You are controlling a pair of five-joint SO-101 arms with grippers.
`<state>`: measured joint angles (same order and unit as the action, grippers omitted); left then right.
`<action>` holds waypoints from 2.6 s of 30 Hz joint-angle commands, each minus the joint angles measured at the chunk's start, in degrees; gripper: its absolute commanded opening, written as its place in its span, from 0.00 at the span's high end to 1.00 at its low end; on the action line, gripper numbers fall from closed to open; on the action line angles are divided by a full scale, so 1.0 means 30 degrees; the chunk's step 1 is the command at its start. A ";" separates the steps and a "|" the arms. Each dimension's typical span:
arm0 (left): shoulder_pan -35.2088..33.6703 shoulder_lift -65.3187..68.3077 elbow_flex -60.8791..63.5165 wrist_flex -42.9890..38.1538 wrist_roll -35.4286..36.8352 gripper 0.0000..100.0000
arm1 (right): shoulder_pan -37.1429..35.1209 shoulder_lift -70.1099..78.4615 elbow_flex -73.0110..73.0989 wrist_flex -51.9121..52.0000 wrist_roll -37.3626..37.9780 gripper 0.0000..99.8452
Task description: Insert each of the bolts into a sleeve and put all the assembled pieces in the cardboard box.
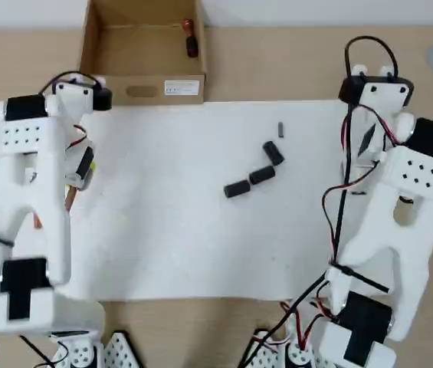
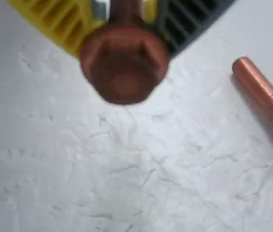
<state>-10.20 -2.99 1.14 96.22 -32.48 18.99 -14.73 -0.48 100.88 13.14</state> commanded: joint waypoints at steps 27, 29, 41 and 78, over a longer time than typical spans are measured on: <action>0.0410 -2.0264 1.5150 -0.8967 0.8850 1.00 | -0.0249 -1.5604 1.2264 -0.6505 -0.0440 0.99; 0.0410 -2.1172 1.6352 -1.0022 0.9319 1.00 | -0.0366 -1.6337 1.3700 -0.7853 -0.0762 0.99; 0.0410 -2.4630 2.2886 -1.5385 1.2513 1.00 | -0.3502 -1.9033 1.9502 -1.2747 -0.3458 0.99; 0.6857 -3.3890 3.0007 -2.4000 2.0718 1.00 | -1.6044 -2.5568 2.7473 -1.7934 -0.4718 0.99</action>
<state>6.59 -103.65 95.21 28.88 29.05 -25.85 -90.42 82.24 48.04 -2.95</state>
